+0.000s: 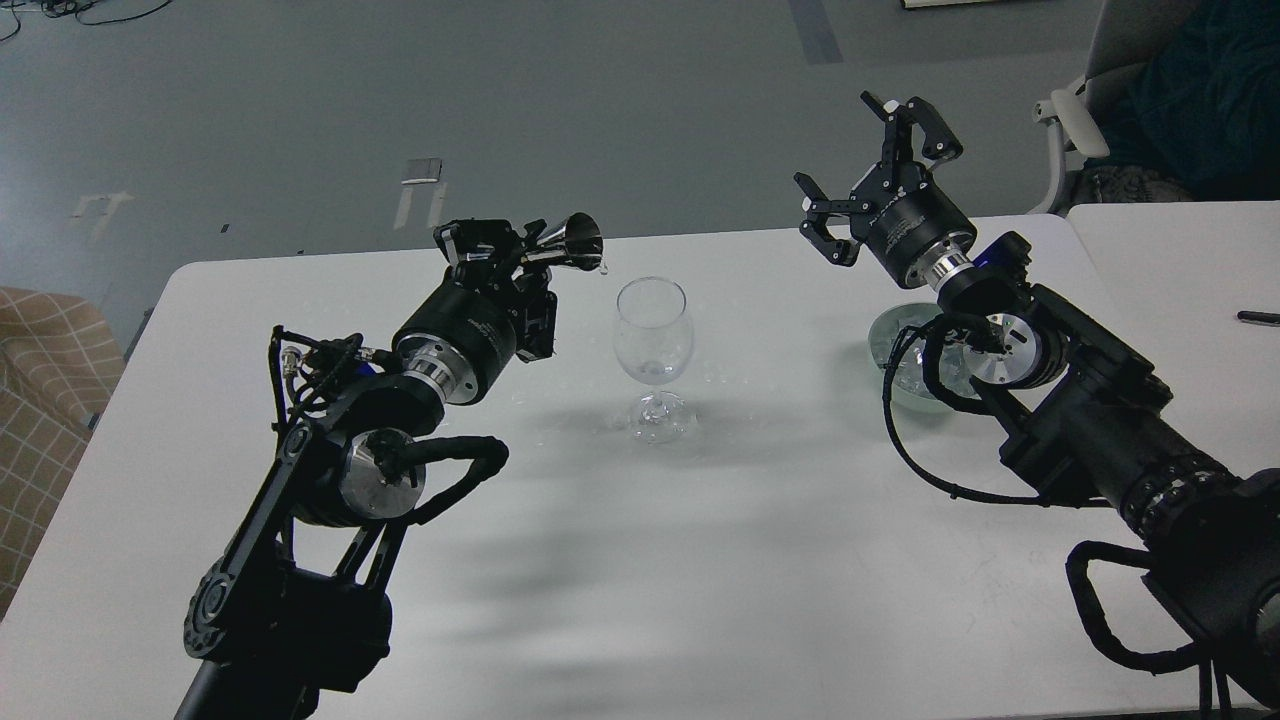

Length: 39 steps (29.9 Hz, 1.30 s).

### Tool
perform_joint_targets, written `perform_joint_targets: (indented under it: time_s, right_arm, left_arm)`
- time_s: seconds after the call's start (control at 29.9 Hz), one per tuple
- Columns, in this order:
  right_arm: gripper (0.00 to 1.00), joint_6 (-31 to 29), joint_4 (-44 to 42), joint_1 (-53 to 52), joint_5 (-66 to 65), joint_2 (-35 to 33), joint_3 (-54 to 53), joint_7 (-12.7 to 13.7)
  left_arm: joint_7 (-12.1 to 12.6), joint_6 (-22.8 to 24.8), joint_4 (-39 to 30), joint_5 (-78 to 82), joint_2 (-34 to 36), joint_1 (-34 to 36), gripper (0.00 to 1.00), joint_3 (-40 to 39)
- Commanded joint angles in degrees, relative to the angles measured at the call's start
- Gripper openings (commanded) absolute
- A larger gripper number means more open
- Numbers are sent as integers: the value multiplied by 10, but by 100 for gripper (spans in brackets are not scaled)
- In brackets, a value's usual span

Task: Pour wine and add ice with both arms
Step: 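Tilt the jigger over the wine glass to pour with the left gripper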

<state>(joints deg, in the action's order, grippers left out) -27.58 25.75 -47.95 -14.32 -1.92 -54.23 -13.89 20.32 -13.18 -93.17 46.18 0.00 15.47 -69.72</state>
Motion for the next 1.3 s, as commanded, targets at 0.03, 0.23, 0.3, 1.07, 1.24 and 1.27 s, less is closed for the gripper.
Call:
perform_joint_targets:
  time_s: [0.03, 0.23, 0.3, 1.07, 1.24, 1.27]
  right_arm:
    - [100, 0, 0, 1, 0, 0, 0, 0]
    - [100, 0, 0, 1, 1, 0, 0, 0]
    - [100, 1, 0, 1, 0, 0, 0, 0]
    - [100, 0, 0, 5, 0, 0, 0, 0]
    - [100, 0, 0, 7, 0, 0, 0, 0]
    - [100, 0, 0, 7, 0, 0, 0, 1]
  left_arm:
    - [2, -4, -7, 8, 0, -2, 3, 0]
    - [7, -9, -11, 29, 0, -1, 3, 14]
    - [8, -18, -17, 30, 0, 0, 3, 23]
    - [21, -34, -21, 150, 0, 8, 3, 70]
    - [46, -34, -33, 170, 0, 9, 3, 72]
    - [46, -35, -34, 172, 0, 9, 3, 72]
